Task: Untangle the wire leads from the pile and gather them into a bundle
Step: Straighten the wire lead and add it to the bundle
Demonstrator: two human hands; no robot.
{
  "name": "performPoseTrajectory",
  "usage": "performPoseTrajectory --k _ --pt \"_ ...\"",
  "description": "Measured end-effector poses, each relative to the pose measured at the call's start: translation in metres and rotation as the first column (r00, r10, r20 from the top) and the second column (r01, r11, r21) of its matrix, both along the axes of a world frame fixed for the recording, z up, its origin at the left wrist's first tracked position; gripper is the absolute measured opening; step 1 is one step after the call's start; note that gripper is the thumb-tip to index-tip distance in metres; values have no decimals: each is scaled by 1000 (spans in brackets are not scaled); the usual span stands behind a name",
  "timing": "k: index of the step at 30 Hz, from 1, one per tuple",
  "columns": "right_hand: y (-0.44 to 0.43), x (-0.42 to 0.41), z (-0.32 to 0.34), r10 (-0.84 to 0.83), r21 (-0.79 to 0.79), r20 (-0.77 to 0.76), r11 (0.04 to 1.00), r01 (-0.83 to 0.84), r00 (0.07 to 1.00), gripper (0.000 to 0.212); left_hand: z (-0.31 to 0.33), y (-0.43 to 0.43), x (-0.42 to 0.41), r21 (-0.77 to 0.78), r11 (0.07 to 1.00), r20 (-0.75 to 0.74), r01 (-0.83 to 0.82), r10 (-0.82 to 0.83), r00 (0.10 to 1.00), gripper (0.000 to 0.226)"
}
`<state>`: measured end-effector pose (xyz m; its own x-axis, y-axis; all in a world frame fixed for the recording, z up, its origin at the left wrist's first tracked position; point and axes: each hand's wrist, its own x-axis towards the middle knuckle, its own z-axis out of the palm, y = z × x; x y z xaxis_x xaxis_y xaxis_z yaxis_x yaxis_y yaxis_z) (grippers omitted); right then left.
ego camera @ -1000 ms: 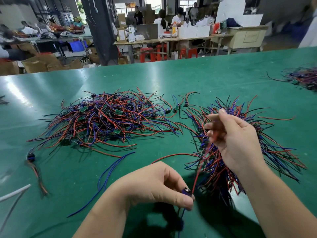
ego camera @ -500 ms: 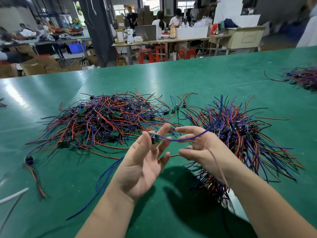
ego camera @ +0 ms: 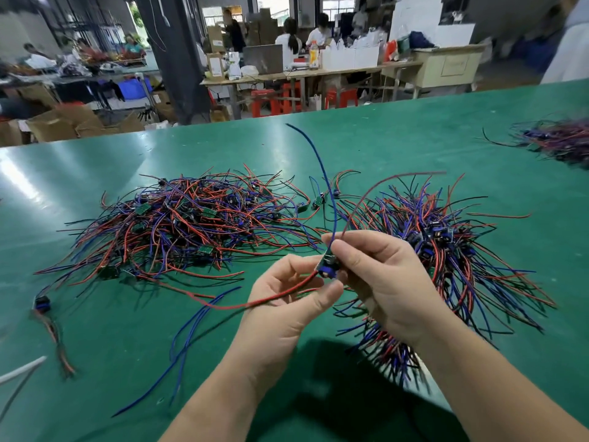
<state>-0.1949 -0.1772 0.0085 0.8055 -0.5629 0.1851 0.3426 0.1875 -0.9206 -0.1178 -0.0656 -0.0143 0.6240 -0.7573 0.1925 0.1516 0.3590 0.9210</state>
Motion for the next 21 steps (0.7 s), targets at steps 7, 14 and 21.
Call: performPoseTrajectory --k 7,14,21 --pt "-9 -3 4 47 176 -35 984 -40 998 21 8 2 5 70 997 -80 24 -18 997 16" --pt "-4 0 -3 122 119 -114 987 -108 986 15 17 8 5 172 984 -193 47 -13 981 54" --pt "-11 -2 -4 186 86 -248 982 -170 951 25 14 12 5 286 953 -28 100 -96 995 20"
